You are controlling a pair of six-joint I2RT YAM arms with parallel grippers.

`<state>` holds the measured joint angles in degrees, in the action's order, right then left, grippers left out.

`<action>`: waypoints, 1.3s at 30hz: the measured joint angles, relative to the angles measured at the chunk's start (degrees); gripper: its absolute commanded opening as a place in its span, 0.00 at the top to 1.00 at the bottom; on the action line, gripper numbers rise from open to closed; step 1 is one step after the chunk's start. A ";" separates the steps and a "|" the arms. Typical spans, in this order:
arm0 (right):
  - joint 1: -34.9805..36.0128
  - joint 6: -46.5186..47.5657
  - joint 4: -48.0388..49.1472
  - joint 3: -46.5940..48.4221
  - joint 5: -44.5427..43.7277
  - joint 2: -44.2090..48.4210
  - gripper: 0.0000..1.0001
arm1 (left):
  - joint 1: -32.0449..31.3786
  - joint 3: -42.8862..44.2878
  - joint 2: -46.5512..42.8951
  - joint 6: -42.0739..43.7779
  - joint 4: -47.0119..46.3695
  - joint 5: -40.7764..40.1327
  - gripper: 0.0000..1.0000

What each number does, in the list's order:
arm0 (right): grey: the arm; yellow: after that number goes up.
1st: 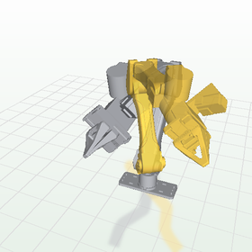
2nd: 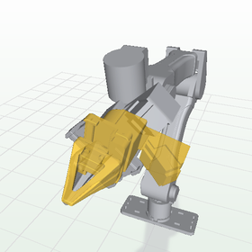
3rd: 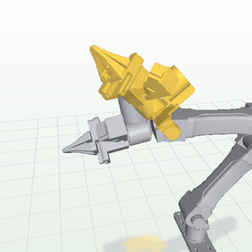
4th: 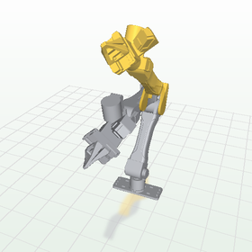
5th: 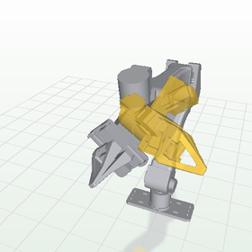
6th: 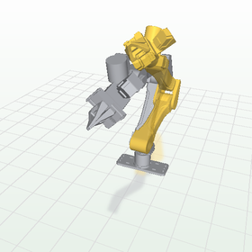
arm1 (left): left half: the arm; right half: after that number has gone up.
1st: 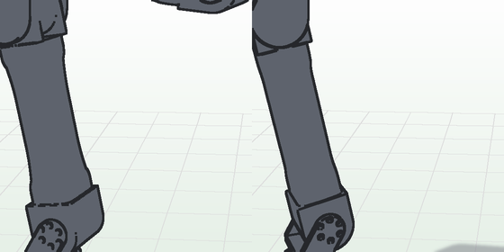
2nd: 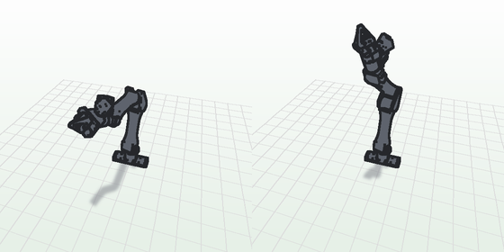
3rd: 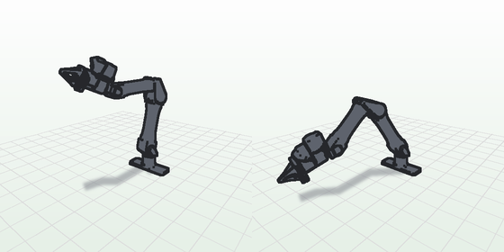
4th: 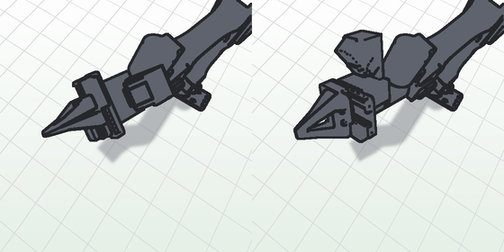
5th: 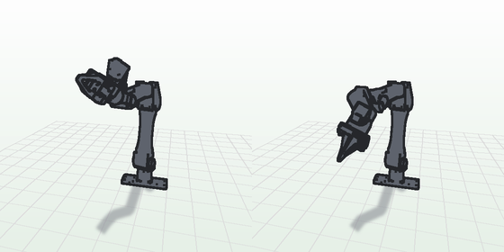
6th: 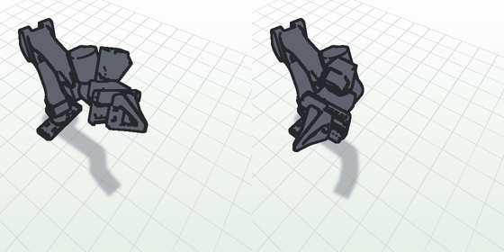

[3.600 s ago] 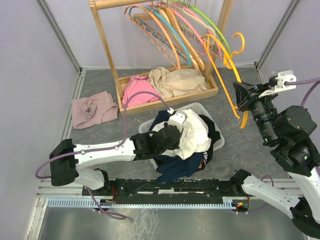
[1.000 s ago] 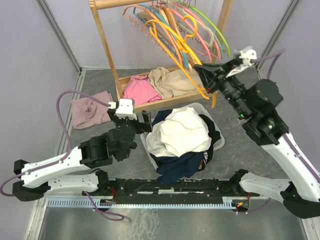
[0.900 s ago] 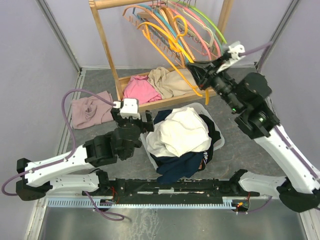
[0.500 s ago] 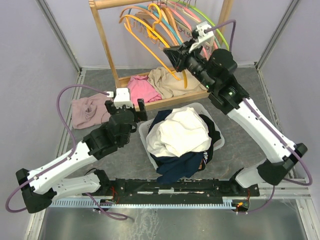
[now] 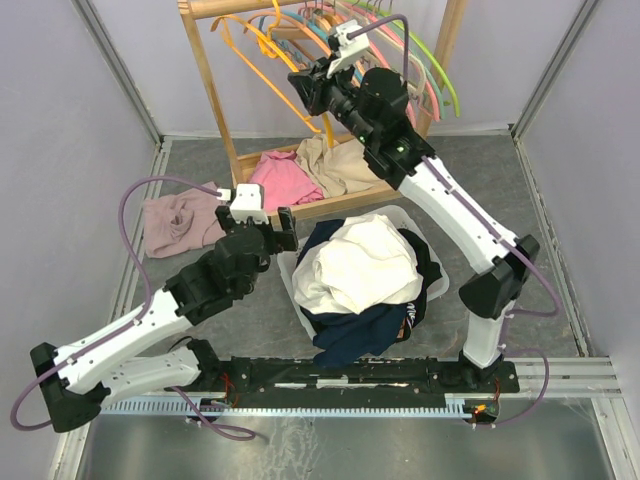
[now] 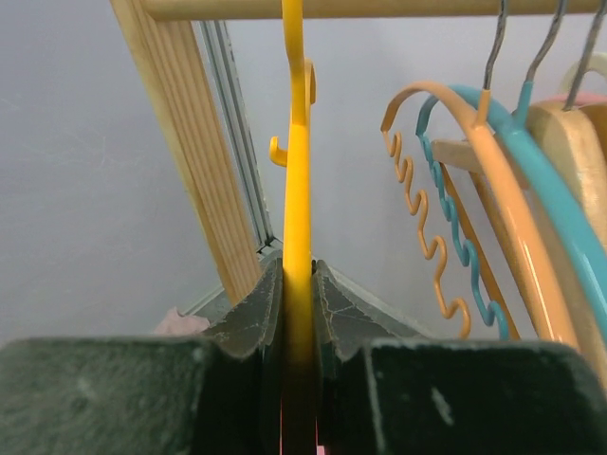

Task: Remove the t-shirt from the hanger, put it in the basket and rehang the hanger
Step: Place the hanger on the clothesline.

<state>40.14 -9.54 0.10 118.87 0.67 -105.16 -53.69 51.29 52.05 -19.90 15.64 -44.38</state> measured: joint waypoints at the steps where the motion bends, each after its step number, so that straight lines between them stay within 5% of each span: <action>1: 0.00 0.07 0.13 0.85 -0.02 -1.27 0.98 | 0.00 -0.20 -0.44 0.00 0.00 0.13 0.01; 23: 0.11 0.85 -1.46 16.96 -0.57 -11.98 0.98 | 0.00 -1.11 -1.79 -0.04 -1.09 1.29 0.01; 30: 0.11 0.79 -3.04 16.44 -0.70 -13.18 0.98 | 0.00 -0.74 -1.07 -0.04 -1.16 1.49 0.01; 35: 0.09 0.76 0.22 12.33 -0.76 -11.89 0.85 | 0.00 0.52 0.31 -0.02 -1.25 1.53 0.01; 39: 0.02 0.76 3.13 7.54 -1.55 -9.03 0.93 | 0.00 1.31 1.09 -0.02 -1.29 1.53 0.01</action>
<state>40.16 -8.78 3.22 126.41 -0.89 -114.19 -53.69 52.60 53.15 -19.92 14.35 -42.85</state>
